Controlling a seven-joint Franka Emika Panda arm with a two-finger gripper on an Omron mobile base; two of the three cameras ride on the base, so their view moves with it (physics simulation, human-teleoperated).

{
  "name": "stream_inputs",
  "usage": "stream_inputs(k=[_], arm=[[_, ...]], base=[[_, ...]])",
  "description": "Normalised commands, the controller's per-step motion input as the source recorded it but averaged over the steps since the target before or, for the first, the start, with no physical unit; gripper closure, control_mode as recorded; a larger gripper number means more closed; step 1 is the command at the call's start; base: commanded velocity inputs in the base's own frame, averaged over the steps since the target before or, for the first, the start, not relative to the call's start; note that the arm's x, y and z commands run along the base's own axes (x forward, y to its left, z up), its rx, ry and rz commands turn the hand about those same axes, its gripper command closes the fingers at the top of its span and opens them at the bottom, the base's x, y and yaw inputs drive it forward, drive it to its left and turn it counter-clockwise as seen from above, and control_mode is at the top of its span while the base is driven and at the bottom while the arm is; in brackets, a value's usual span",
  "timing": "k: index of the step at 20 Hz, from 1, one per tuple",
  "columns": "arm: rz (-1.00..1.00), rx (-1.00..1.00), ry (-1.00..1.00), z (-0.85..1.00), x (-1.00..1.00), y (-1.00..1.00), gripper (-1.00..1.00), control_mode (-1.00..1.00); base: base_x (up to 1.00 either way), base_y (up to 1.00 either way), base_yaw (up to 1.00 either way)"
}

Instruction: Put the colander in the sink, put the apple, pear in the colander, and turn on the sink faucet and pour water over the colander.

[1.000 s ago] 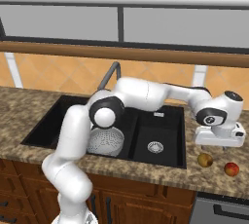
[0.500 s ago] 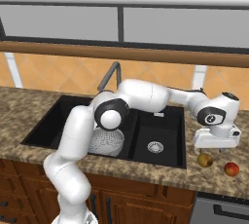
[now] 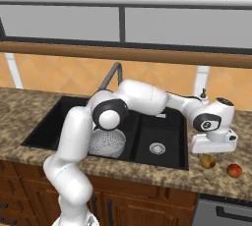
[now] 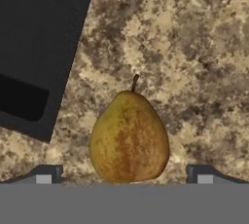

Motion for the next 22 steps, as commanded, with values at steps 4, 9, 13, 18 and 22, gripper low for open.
stream_inputs(k=[4,9,13,18,22], arm=[[0.0,-0.08,0.0,-0.29,0.0,0.01,-1.0,-1.0],[0.0,-0.05,0.0,-0.23,0.02,0.0,-1.0,-1.0],[0.0,-0.03,-0.01,-0.18,0.08,-0.03,-1.0,-1.0],[0.0,-0.02,-0.01,-0.16,0.0,0.0,1.0,-1.0],[0.0,0.0,-0.09,-0.01,-0.07,0.02,1.0,-1.0]], base=[[0.0,0.0,0.0],[0.0,0.0,0.0],[0.0,0.0,0.0],[0.0,0.0,0.0],[0.0,0.0,0.0]])
